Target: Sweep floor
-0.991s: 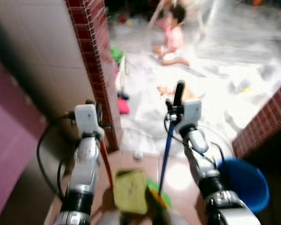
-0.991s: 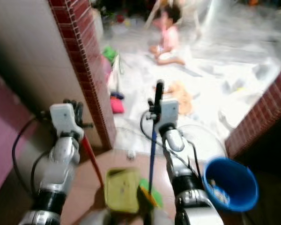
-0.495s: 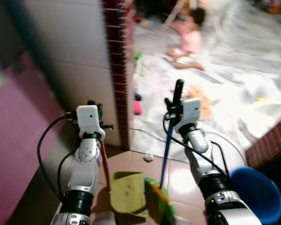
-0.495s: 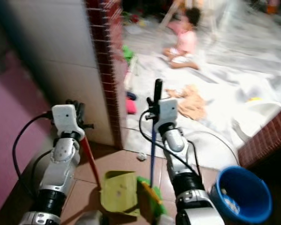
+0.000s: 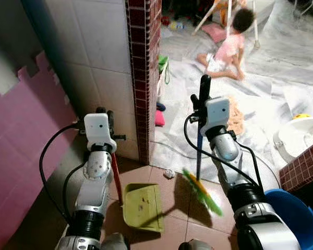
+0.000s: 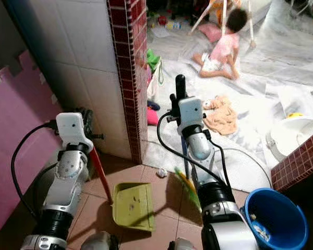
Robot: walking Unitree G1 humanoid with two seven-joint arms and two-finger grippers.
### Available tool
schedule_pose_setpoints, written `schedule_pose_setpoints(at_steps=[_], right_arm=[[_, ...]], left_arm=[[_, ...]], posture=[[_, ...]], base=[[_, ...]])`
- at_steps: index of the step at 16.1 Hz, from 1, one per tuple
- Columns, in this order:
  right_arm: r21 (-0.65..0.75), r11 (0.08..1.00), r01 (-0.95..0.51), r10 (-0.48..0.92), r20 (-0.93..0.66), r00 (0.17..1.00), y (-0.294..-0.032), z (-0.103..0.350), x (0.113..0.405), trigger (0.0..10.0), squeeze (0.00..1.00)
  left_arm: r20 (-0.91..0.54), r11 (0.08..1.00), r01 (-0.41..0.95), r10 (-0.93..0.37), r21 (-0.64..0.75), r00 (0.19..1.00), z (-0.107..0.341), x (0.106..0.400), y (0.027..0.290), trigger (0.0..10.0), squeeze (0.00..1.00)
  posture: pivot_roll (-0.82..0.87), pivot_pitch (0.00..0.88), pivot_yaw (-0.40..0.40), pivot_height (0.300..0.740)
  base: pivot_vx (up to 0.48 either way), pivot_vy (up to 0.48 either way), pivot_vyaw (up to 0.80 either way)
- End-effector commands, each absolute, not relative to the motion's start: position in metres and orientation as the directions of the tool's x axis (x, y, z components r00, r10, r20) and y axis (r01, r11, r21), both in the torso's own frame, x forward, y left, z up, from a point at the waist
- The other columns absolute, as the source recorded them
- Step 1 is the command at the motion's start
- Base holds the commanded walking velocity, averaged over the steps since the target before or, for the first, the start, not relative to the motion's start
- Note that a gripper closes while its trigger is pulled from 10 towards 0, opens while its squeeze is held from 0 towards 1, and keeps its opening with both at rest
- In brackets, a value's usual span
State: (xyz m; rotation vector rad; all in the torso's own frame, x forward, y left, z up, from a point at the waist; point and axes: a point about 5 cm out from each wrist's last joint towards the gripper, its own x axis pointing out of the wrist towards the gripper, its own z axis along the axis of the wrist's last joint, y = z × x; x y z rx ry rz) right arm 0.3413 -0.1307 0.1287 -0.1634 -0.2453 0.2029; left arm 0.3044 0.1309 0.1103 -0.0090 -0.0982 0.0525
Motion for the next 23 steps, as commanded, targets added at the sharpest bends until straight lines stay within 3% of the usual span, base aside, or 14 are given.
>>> schedule_pose_setpoints(at_steps=[1, 5, 9, 11, 13, 19, 23], right_arm=[[-0.205, 0.961, -0.184, 0.240, 0.290, 0.926, -0.125, 0.141, 0.340, 10.0, 0.00], [-0.262, 0.942, -0.212, 0.294, 0.333, 0.896, -0.111, 0.146, 0.334, 10.0, 0.00], [-0.345, 0.895, -0.284, 0.388, 0.285, 0.876, -0.097, 0.138, 0.321, 10.0, 0.00], [-0.322, 0.883, -0.341, 0.426, 0.249, 0.870, -0.093, 0.129, 0.311, 10.0, 0.00], [-0.330, 0.853, -0.405, 0.488, 0.224, 0.844, -0.082, 0.125, 0.305, 10.0, 0.00], [-0.307, 0.855, -0.419, 0.489, 0.205, 0.848, -0.070, 0.122, 0.286, 10.0, 0.00], [-0.361, 0.862, -0.354, 0.436, 0.177, 0.882, -0.087, 0.127, 0.290, 10.0, 0.00]], left_arm=[[0.132, 0.997, -0.070, 0.072, -0.018, 0.989, 0.121, 0.304, 0.133, 10.0, 0.00], [0.112, 0.992, -0.121, 0.123, -0.023, 0.986, 0.118, 0.298, 0.142, 10.0, 0.00], [0.140, 0.977, -0.211, 0.206, 0.023, 0.969, 0.132, 0.291, 0.164, 10.0, 0.00], [0.209, 0.971, -0.235, 0.224, 0.030, 0.952, 0.142, 0.288, 0.173, 10.0, 0.00], [0.182, 0.953, -0.300, 0.290, 0.032, 0.940, 0.139, 0.291, 0.182, 10.0, 0.00], [0.191, 0.957, -0.289, 0.278, 0.037, 0.941, 0.145, 0.313, 0.183, 10.0, 0.00], [0.196, 0.968, -0.248, 0.238, 0.029, 0.951, 0.146, 0.318, 0.162, 10.0, 0.00]], posture=[[-0.01, 0.000, 0.014, 0.740], [0.00, 0.005, -0.011, 0.740], [0.00, 0.100, -0.022, 0.740], [-0.01, 0.144, -0.015, 0.740], [-0.01, 0.164, 0.008, 0.740], [-0.04, 0.236, 0.024, 0.740], [-0.06, 0.298, 0.014, 0.740]], base=[[0.000, 0.000, 0.00], [0.000, 0.000, 0.00], [0.000, 0.000, 0.00], [0.000, 0.000, 0.00], [0.000, 0.000, 0.00], [0.000, 0.000, 0.00], [0.000, 0.000, 0.00]])
